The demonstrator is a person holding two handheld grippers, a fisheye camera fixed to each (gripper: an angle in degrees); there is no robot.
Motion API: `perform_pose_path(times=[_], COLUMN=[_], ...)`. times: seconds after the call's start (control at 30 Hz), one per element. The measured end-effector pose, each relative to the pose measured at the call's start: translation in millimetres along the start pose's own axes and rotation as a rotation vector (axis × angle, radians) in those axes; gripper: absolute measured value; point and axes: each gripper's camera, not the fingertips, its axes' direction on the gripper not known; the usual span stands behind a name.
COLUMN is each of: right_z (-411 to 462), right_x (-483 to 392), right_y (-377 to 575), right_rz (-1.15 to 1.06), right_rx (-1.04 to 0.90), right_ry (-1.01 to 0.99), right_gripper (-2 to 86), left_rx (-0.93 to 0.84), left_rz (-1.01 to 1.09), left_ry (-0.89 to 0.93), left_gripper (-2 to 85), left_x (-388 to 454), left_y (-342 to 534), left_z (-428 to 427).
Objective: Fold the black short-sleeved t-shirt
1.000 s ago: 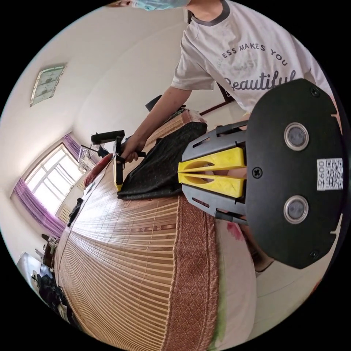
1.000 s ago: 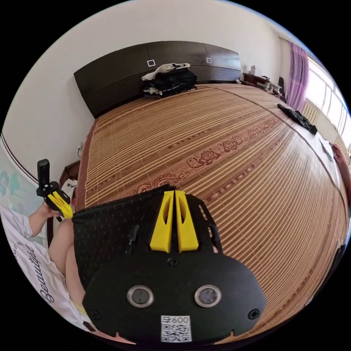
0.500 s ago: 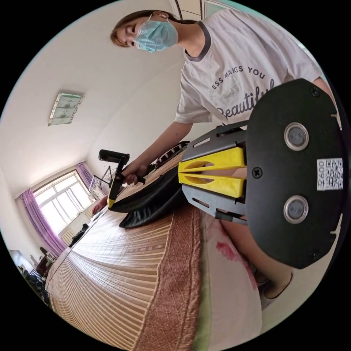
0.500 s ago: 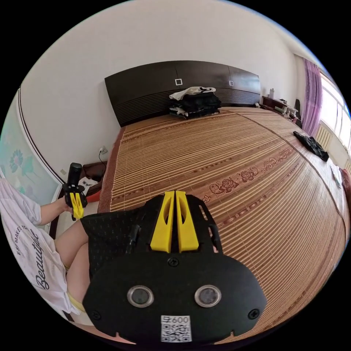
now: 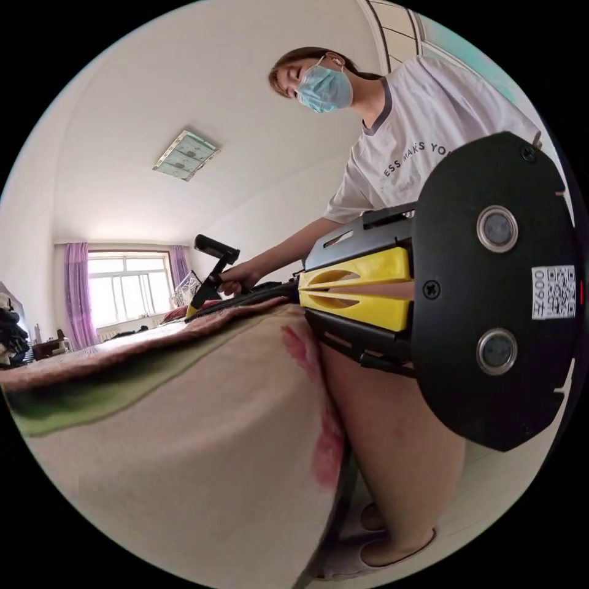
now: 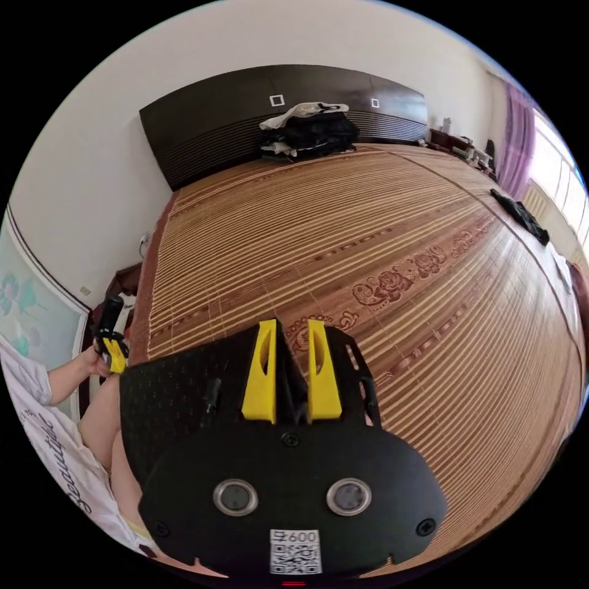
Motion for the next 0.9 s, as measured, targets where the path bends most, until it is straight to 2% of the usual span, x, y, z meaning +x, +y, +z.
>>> perform_pose_path(times=[0.07,0.13,0.17,0.3,0.4,0.53,0.6,0.63,0.73,0.9], right_z=[-30,-57,-73,-108,-144,-157,-141,-126,-110,-81], right_x=[8,11,12,15,30,55,64,69,78,108], right_y=[15,34,49,109,169,224,231,232,227,202], right_rz=[0.105,0.126,0.126,0.176,0.319,0.46,0.464,0.44,0.389,0.335], right_rx=[0.119,0.169,0.146,0.007,0.012,-0.011,-0.08,-0.141,-0.125,-0.11], right_ry=[0.112,0.094,0.065,0.117,0.153,0.156,0.158,0.209,0.256,0.347], right_gripper=[2.0,0.7,0.1,-0.7,-0.8,-0.9,-0.9,-0.9,-0.9,-0.9], left_rx=[0.039,0.067,0.052,-0.119,-0.213,-0.296,-0.412,-0.492,-0.454,-0.413], left_rz=[-0.01,0.013,0.1,0.425,0.503,0.439,0.4,0.453,0.419,0.482], left_ry=[-0.047,-0.057,-0.058,-0.404,-0.544,-0.585,-0.798,-0.9,-0.894,-0.91], left_gripper=[0.1,0.0,0.0,0.0,0.0,0.1,0.0,0.0,0.0,0.1], left_x=[8,30,60,194,237,229,209,201,210,221], left_y=[4,7,4,-37,-89,-153,-174,-174,-175,-175], left_z=[-8,-15,-12,60,146,249,311,337,343,347])
